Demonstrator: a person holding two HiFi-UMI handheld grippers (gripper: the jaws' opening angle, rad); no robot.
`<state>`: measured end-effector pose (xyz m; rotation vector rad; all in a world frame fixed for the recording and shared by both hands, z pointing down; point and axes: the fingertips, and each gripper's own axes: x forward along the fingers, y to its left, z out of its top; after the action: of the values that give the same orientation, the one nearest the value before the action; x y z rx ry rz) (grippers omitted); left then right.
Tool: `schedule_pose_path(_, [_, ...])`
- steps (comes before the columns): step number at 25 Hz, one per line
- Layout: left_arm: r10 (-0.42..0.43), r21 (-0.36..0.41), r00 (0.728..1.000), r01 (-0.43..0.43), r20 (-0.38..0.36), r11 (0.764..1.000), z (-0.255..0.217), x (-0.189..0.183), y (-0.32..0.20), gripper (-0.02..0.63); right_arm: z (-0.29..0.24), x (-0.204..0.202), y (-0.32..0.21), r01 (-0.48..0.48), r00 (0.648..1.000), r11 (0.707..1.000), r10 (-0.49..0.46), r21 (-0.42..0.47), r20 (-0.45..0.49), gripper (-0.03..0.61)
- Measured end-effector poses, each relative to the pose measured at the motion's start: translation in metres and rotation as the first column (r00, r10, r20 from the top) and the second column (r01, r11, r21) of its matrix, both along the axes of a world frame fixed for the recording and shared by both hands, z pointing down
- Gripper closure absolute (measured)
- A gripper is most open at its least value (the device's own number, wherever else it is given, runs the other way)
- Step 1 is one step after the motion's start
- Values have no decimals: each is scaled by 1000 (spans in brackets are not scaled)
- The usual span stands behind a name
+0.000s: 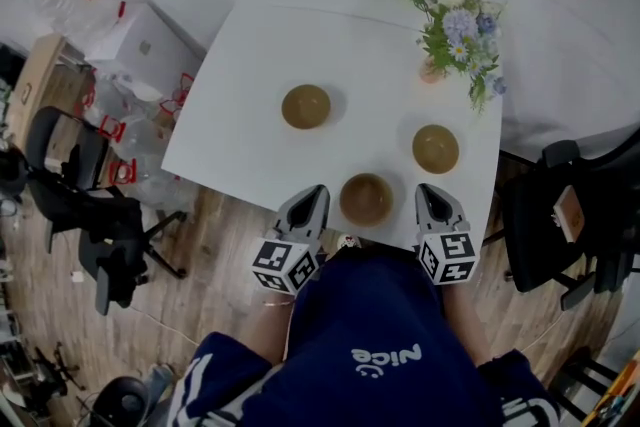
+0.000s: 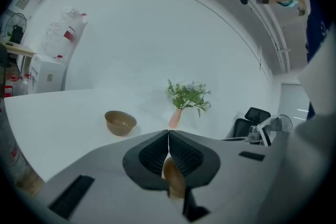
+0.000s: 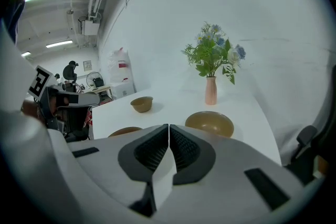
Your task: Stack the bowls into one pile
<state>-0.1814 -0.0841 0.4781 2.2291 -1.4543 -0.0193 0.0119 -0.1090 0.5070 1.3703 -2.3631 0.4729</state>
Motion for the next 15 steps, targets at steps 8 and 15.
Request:
schedule_pose_path(8, [-46,-6,999,47,17,999,8,-10,13,595,7,-24,-2,104,994,992,-102,-65,39,462])
schedule_pose_path(15, [-131,-12,991,132,24,991,9,-23,16,595,30,-50,0,240,971,952,-232,-189,63,439])
